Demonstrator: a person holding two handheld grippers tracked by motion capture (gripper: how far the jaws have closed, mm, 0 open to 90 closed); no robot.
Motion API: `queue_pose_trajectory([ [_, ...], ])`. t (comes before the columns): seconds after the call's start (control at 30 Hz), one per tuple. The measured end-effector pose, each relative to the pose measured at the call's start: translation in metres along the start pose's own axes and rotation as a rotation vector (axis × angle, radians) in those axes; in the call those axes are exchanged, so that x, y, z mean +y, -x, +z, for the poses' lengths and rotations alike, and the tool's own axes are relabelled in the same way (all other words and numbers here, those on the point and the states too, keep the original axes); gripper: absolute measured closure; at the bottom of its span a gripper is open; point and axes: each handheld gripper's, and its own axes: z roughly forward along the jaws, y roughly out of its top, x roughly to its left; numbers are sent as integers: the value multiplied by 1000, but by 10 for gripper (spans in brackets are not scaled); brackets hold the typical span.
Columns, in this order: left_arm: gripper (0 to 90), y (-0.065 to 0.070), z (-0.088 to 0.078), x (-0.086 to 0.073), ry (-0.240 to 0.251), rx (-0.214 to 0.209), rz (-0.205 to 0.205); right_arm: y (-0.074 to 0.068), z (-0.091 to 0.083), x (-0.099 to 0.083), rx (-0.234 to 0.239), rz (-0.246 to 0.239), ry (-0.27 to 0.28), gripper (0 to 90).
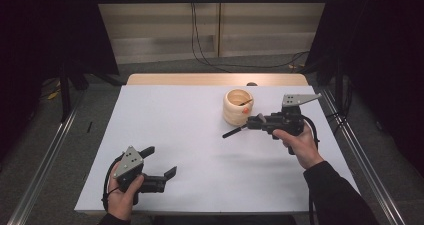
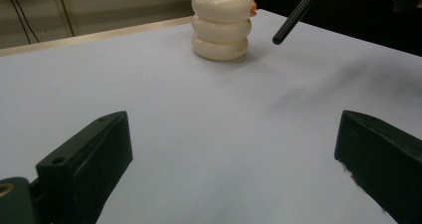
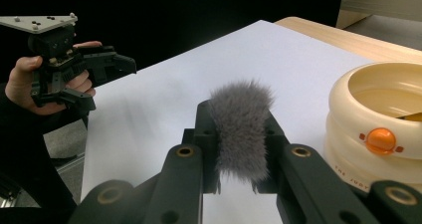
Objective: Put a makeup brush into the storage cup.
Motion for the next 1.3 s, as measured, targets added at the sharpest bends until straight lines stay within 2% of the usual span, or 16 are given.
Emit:
queue_pose_trajectory([
  [0.67,13,0,0,0,1,-10,-2,10,-3,23,-7,1,16,777],
  [0.97,13,-1,0,0,2,-6,-4,17,-4,35,-38,5,17,777],
  [1.3,13,-1,0,0,1,-8,-4,22,-4,44,-47,2,32,776],
])
